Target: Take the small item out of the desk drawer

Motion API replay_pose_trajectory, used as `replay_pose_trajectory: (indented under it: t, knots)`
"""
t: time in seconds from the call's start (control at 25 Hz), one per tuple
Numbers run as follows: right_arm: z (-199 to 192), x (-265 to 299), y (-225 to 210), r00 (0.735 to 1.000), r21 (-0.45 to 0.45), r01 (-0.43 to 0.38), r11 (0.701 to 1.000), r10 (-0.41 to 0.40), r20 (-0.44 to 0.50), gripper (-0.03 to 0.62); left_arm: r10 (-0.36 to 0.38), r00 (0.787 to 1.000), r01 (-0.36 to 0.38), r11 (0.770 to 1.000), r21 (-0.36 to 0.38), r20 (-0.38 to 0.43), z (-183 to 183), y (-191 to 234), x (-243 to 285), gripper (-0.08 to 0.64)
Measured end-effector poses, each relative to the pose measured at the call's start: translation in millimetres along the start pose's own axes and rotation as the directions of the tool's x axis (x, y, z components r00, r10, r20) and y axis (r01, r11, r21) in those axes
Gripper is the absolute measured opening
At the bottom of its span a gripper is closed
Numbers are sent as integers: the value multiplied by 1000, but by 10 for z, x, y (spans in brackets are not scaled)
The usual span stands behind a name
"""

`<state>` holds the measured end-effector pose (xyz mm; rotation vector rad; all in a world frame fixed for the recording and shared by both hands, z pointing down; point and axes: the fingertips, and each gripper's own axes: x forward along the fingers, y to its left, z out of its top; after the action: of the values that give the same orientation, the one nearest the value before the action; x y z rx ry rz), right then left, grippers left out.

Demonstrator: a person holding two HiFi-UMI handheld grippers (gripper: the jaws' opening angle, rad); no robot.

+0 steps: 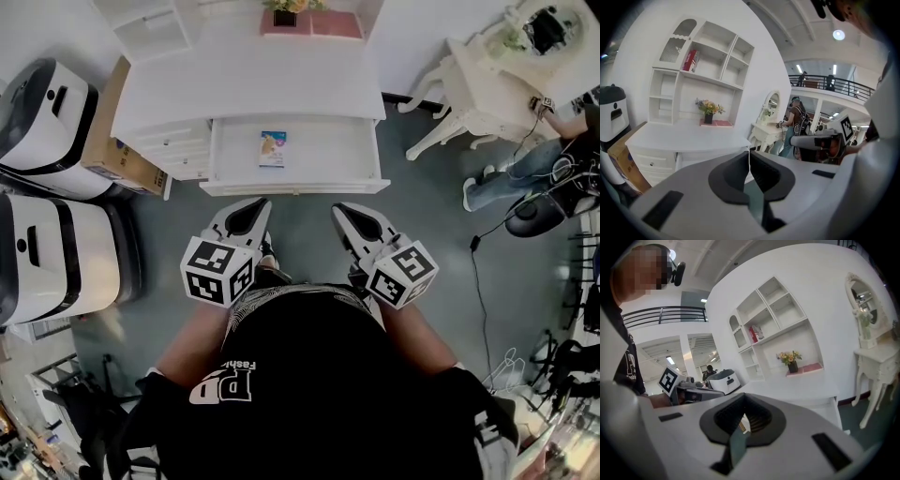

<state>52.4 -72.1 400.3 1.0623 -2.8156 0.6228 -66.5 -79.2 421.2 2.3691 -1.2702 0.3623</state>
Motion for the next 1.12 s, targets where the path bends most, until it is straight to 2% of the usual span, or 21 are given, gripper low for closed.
replay_pose_trajectory:
  t: [0.28, 0.6, 0.92, 1.12]
  knots:
    - [198, 584, -267, 999, 8, 23, 1000, -22, -29, 9, -6, 999, 6, 1000, -6, -33, 274, 566, 381, 17]
    - [349, 1193, -490, 996, 8, 60, 998, -60, -64, 9, -44, 997, 44, 999, -6, -56, 511, 1112, 696, 17]
    - [187, 1683, -821, 980, 15, 142, 990, -138, -140, 9, -66, 990, 69, 997, 19, -129, 469, 1605, 988, 17]
    - [222, 1881, -939, 972, 9, 186, 982, -183, -145, 9, -95, 980, 103, 994, 37, -174, 431, 1814, 1146, 17]
